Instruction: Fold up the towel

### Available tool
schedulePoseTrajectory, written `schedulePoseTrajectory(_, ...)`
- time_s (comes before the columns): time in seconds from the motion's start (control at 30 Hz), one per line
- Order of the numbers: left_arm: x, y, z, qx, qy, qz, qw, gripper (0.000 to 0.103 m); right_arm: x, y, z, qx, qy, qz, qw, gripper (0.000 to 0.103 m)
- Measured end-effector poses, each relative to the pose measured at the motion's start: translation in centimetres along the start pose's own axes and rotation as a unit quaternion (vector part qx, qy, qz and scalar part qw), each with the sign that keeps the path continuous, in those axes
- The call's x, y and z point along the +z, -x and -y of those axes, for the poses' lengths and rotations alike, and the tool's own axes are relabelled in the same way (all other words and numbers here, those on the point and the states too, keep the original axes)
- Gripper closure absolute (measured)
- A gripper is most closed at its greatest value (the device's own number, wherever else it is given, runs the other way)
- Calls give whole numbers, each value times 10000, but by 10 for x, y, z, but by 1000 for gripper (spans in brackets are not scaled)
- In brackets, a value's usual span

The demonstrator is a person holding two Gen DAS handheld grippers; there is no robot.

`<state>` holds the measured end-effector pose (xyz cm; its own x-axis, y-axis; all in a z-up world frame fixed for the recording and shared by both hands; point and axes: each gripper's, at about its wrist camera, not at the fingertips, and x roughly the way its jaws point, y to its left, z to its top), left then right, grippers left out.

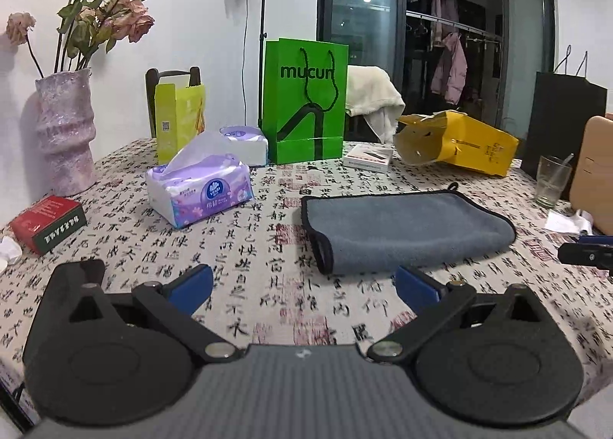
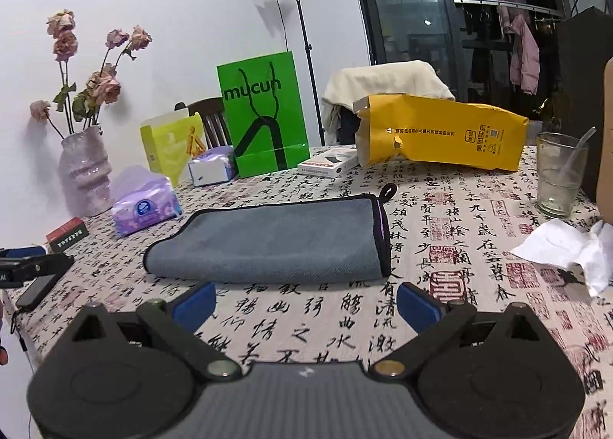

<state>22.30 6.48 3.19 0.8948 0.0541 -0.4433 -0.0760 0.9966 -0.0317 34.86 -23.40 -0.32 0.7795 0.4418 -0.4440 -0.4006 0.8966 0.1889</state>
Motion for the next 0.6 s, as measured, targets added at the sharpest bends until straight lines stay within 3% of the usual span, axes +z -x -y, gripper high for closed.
schedulePoseTrajectory(0.6,-50,75,-18,-155,114,235,9995,0,-42,72,-44,-189,226,230,9993,1)
